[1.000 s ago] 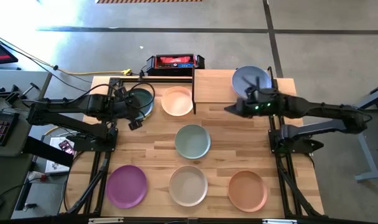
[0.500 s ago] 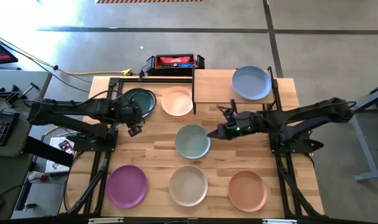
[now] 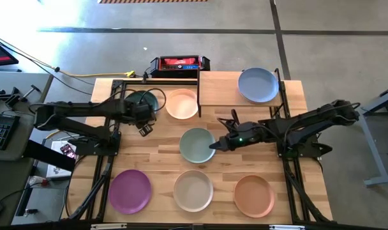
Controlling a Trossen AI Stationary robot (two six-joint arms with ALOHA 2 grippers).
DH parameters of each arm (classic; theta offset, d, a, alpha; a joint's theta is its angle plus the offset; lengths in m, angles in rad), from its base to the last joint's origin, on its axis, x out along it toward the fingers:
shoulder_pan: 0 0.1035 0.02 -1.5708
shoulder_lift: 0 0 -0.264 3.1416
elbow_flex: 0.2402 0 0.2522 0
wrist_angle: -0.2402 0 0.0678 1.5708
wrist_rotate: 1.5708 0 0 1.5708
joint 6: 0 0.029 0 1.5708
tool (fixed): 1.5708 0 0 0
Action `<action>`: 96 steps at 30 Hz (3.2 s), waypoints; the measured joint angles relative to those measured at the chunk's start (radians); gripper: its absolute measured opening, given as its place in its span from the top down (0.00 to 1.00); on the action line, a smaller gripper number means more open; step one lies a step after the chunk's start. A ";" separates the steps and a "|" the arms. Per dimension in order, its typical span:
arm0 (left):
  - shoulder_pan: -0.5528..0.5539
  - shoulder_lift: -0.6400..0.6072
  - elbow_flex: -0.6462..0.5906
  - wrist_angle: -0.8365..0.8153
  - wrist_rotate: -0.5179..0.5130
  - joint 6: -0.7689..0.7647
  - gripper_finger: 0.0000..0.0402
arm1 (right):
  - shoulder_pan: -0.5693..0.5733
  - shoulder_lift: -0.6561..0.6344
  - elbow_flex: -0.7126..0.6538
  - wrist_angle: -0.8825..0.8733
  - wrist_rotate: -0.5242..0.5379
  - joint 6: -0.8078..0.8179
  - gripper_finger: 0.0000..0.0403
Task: Place and stack plates onto a shelf
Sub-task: Stack the green plate on top of the blue plate on the shelf
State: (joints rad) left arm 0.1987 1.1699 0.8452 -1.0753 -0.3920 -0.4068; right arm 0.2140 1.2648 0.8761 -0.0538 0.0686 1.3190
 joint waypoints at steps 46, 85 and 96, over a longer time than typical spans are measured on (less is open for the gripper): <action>0.214 0.501 0.000 0.203 0.066 0.250 0.88 | 0.038 -0.001 0.000 -0.009 -0.013 -0.026 0.75; -0.392 -0.010 0.000 -0.261 0.036 0.390 0.99 | 0.023 -0.002 0.000 0.028 0.100 -0.042 0.74; -0.566 -0.009 0.002 -0.265 -0.080 0.553 0.99 | -0.001 -0.002 0.000 0.028 0.140 -0.107 0.64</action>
State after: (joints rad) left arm -0.3671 1.1610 0.8474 -1.3399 -0.4724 0.1458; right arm 0.2134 1.2633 0.8761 -0.0256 0.2088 1.2116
